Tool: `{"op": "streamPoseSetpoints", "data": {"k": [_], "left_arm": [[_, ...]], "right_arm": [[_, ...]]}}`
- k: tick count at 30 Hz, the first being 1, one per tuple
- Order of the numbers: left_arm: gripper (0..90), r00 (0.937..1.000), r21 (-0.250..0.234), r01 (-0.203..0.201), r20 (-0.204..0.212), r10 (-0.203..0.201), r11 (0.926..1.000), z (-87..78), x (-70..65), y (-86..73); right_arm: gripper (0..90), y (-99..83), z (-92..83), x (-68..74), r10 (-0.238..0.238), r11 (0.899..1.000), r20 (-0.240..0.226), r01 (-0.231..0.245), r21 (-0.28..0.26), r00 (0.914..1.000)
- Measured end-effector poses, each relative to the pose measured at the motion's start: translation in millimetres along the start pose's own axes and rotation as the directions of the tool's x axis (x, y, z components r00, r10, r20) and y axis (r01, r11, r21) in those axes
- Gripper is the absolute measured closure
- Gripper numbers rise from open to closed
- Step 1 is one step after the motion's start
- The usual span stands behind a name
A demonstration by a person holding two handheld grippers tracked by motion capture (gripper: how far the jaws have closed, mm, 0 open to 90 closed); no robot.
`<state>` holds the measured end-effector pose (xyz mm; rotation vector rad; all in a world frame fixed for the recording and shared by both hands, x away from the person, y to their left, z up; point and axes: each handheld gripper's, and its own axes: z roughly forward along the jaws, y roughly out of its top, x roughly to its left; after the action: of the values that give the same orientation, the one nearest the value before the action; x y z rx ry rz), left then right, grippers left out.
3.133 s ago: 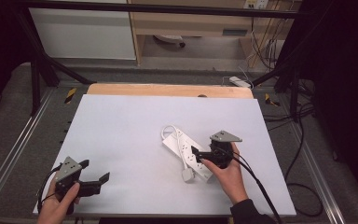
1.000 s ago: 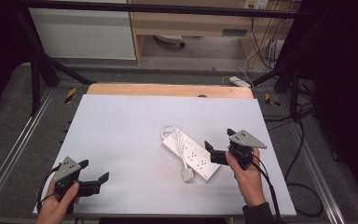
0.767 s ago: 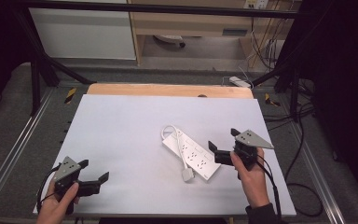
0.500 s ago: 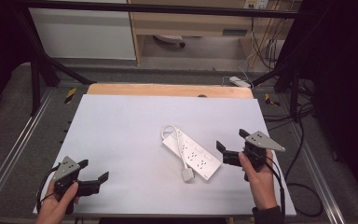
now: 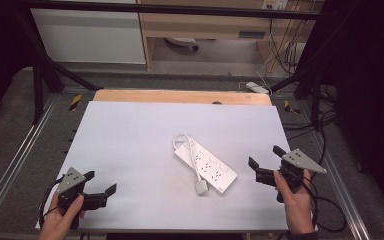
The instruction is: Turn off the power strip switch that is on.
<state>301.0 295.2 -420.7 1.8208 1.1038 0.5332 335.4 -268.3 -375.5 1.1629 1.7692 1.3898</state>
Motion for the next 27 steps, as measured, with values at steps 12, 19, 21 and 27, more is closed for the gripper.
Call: {"op": "streamPoseSetpoints", "data": {"k": [12, 19, 21, 27], "left_arm": [[5.9, 1.0000, 0.001, 0.003, 0.001, -0.003, 1.0000, -0.3, 0.4, 0.0], [5.9, 1.0000, 0.000, 0.002, 0.001, -0.002, 1.0000, -0.4, 0.3, 0.0], [5.9, 1.0000, 0.000, 0.002, 0.001, -0.002, 1.0000, -0.3, 0.3, 0.0], [5.9, 1.0000, -0.002, 0.001, 0.000, -0.001, 1.0000, -0.3, 0.1, 0.0]], "right_arm": [[2.5, -15.9, -6.2, -16.6, 0.011, 1.000, 0.041, -0.010, -0.006, 0.9991], [2.5, -27.7, -0.2, -22.8, 0.005, 1.000, 0.062, -0.007, 0.029, 0.9980], [2.5, -30.6, 1.5, -23.4, 0.012, 0.999, 0.065, -0.015, 0.039, 0.9978], [2.8, -40.6, 9.3, -23.8, 0.010, 0.997, 0.076, -0.016, 0.073, 0.9970]]}}
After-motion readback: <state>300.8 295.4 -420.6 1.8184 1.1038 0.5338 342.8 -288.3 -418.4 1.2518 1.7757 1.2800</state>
